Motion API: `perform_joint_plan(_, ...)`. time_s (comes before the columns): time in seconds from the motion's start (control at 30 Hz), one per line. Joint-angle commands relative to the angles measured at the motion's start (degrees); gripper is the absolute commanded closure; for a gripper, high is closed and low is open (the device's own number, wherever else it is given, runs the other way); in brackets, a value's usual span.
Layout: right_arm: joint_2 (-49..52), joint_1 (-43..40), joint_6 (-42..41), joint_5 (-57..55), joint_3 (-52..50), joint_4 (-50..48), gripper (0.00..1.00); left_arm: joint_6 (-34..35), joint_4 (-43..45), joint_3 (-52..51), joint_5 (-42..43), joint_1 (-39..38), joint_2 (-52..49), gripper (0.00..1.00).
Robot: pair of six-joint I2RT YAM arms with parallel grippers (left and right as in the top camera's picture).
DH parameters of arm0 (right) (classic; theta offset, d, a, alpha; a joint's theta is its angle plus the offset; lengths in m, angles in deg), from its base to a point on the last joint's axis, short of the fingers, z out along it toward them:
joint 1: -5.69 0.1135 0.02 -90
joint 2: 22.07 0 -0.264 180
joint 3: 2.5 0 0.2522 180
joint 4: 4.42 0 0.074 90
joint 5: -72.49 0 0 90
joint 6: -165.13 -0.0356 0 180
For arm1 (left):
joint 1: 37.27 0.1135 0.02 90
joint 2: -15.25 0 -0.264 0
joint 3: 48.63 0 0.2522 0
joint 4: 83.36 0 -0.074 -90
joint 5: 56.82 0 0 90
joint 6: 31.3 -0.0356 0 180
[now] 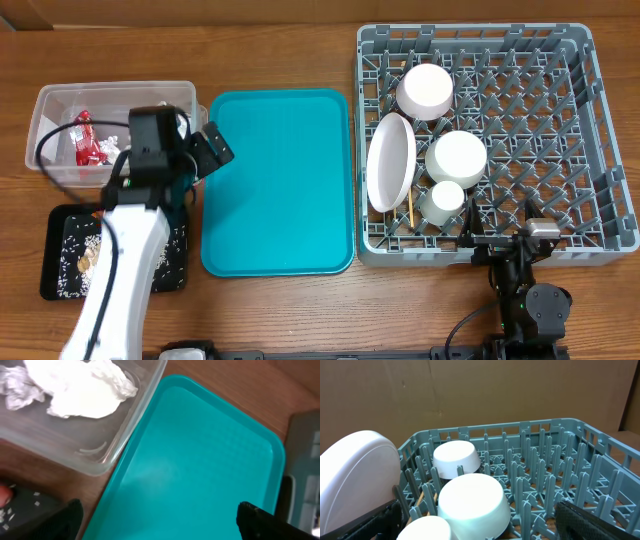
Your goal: Sort waste into correct bins and load items into the dishwasher
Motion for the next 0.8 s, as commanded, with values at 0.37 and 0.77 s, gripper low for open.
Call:
perform_joint_plan(0.37, -0.52, 0.26, 0.2, 0.09, -0.61, -0.35, 0.0, -1.49, 0.61, -32.44, -12.33, -0.11, 29.51, 0.0)
perform_joint_plan(0.77, -0.52, 0.26, 0.2, 0.11, -0.61, -0.35, 0.0, -1.46, 0.57, -42.91, -18.14, -0.11, 42.18, 0.0)
